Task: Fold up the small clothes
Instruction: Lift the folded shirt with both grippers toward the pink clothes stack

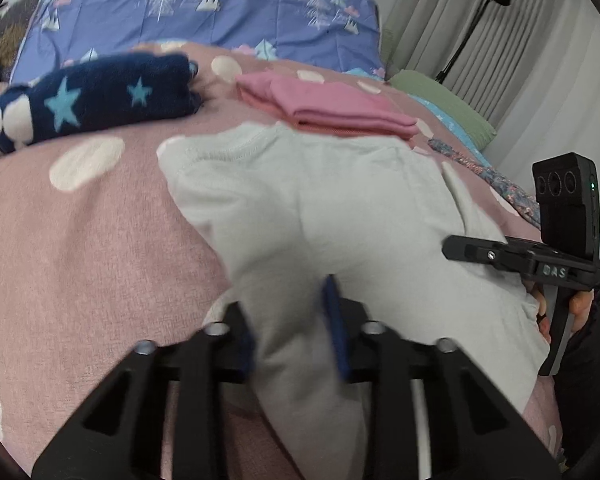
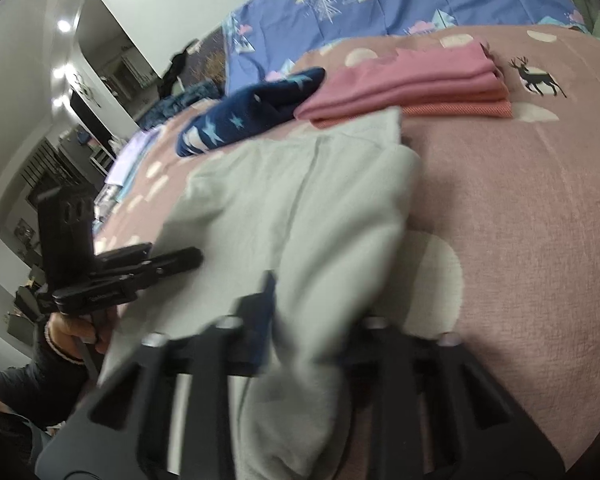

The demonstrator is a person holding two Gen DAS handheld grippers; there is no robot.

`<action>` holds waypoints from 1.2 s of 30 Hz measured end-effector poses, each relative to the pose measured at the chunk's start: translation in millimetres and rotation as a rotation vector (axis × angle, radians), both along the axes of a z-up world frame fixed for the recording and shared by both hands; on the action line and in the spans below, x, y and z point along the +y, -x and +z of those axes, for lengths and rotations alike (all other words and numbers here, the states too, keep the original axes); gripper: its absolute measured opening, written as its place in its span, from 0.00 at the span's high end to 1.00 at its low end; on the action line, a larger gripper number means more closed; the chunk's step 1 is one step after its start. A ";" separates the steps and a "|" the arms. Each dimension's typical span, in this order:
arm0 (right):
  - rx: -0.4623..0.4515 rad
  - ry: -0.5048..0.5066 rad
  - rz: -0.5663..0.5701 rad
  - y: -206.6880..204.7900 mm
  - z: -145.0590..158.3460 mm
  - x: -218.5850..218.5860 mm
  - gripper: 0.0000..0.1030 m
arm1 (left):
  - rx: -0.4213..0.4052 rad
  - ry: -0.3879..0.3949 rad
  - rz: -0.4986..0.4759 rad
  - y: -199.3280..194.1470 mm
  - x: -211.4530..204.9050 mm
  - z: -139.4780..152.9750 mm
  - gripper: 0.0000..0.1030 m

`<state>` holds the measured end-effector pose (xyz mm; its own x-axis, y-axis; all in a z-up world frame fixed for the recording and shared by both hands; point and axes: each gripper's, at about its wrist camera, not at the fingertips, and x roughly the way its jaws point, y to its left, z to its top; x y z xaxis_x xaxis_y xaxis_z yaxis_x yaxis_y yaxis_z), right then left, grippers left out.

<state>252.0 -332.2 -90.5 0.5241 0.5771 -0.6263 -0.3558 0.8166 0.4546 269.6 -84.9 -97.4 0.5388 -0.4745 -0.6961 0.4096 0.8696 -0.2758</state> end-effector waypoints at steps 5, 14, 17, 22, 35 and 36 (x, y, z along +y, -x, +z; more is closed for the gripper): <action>-0.131 0.066 -0.015 24.7 29.0 12.3 0.85 | -0.174 -0.087 -0.044 31.2 -14.1 36.1 0.81; -0.348 0.115 -0.076 90.4 102.1 18.7 0.85 | -0.363 -0.123 -0.047 82.3 -34.4 106.6 0.82; -0.426 0.157 -0.108 109.3 132.1 16.2 0.85 | -0.426 -0.130 -0.048 92.9 -41.1 134.2 0.82; -0.527 0.197 -0.165 124.8 172.4 6.1 0.85 | -0.541 -0.167 -0.054 99.8 -61.4 177.2 0.82; -0.576 0.249 -0.242 61.3 231.7 -27.8 0.85 | -0.654 -0.224 -0.038 47.7 -95.7 226.5 0.81; -0.574 0.254 -0.248 52.5 233.5 -29.9 0.85 | -0.655 -0.230 -0.038 39.7 -97.0 227.3 0.81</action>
